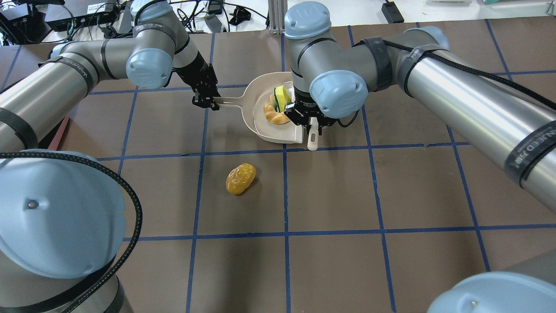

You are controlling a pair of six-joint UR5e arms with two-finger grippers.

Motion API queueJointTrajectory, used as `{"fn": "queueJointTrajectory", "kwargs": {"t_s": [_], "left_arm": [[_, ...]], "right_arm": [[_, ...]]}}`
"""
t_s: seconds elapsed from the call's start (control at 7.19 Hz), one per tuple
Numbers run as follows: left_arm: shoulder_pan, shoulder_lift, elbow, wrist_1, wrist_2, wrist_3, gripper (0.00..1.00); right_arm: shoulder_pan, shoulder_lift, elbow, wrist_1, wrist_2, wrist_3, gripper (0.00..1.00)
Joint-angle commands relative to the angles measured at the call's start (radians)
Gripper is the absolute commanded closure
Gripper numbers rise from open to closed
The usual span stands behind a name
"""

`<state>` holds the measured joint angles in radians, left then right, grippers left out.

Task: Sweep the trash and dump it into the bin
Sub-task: 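Sweep the bread roll and sponge into the dustpan with the right-held brush, then move the dustpan toward the yellow potato while the right gripper follows with the brush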

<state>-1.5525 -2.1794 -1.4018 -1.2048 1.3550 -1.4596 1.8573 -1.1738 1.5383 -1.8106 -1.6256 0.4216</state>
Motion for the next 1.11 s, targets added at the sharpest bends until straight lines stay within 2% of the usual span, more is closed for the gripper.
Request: {"fn": "queueJointTrajectory", "kwargs": {"t_s": [0.0, 0.28, 0.56, 0.69, 0.97], "left_arm": [[0.051, 0.024, 0.007, -0.03, -0.007, 0.008, 1.0], [0.104, 0.085, 0.013, -0.094, -0.002, 0.053, 1.0], [0.15, 0.171, 0.009, -0.21, 0.016, 0.147, 1.0], [0.173, 0.212, -0.003, -0.272, 0.071, 0.177, 1.0], [0.241, 0.28, -0.084, -0.275, 0.079, 0.258, 1.0]], "right_arm": [[-0.032, -0.137, 0.023, 0.138, 0.003, -0.104, 1.0], [-0.056, -0.193, 0.1, 0.172, 0.009, -0.124, 1.0], [-0.052, -0.214, 0.207, 0.136, 0.042, -0.115, 1.0], [-0.05, -0.265, 0.248, 0.143, 0.132, -0.097, 1.0], [-0.021, -0.288, 0.327, 0.126, 0.141, -0.072, 1.0]]}}
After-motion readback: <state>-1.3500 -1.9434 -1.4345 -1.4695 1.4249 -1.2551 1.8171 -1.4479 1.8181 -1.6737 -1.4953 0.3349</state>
